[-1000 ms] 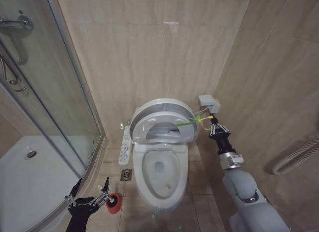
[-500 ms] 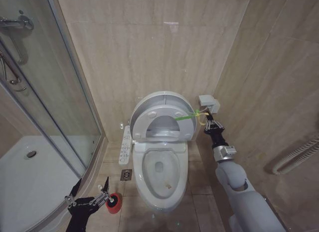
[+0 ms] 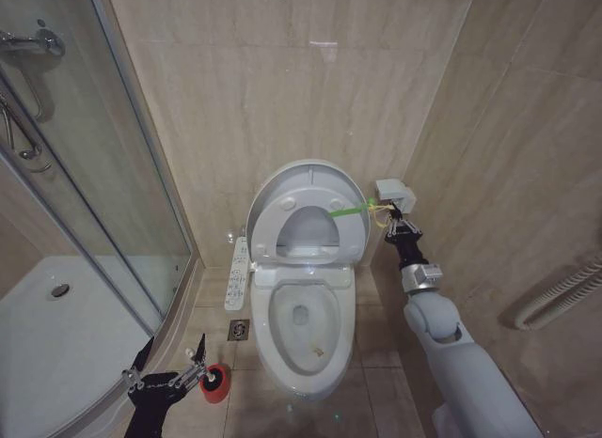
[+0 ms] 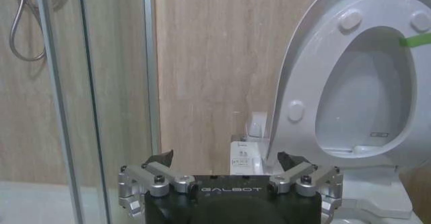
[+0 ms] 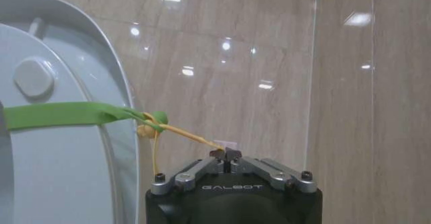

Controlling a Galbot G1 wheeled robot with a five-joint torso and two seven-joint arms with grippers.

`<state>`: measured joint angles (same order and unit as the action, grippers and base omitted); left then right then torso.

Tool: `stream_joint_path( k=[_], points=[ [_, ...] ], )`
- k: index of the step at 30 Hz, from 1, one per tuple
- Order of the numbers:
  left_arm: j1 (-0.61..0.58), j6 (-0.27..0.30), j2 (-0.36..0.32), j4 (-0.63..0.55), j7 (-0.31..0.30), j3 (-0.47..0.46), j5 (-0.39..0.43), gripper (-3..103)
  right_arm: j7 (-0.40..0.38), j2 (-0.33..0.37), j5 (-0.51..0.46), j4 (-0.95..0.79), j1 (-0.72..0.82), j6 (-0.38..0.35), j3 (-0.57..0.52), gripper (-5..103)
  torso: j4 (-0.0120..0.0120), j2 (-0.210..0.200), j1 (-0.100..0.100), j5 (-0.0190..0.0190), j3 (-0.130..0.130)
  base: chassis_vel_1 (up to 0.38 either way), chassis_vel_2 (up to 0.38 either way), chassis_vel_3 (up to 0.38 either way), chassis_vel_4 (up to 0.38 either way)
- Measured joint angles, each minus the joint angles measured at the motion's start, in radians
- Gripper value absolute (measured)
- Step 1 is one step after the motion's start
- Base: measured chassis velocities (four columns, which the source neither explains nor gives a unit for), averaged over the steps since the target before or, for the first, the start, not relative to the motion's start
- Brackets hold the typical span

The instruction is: Open the toilet lid, clean the toilet bowl with a toilet brush, close the toilet lid, and flush.

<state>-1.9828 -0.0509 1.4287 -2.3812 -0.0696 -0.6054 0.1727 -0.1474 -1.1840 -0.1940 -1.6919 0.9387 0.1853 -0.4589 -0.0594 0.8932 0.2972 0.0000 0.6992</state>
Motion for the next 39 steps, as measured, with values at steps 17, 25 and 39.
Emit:
stream_joint_path(
  k=[17,25,39],
  points=[
    [0.0,0.0,0.0,0.0,0.0,0.0,0.0,100,-0.018,-0.033,-0.03,0.089,-0.146,-0.03,0.056,1,-0.0004,0.0,0.0,-0.0001,0.0,0.0,0.0,0.0,0.0],
    [0.0,0.0,0.0,0.0,0.0,0.0,0.0,100,-0.043,-0.035,-0.024,0.161,-0.24,-0.041,0.108,1,-0.0003,0.0,0.0,-0.0001,0.0,0.0,0.0,0.0,0.0],
    [0.0,0.0,0.0,0.0,0.0,0.0,0.0,100,-0.046,-0.05,0.005,0.304,-0.358,-0.032,0.153,1,0.0,0.0,0.0,-0.0001,0.0,0.0,0.0,0.0,0.0]
  ],
)
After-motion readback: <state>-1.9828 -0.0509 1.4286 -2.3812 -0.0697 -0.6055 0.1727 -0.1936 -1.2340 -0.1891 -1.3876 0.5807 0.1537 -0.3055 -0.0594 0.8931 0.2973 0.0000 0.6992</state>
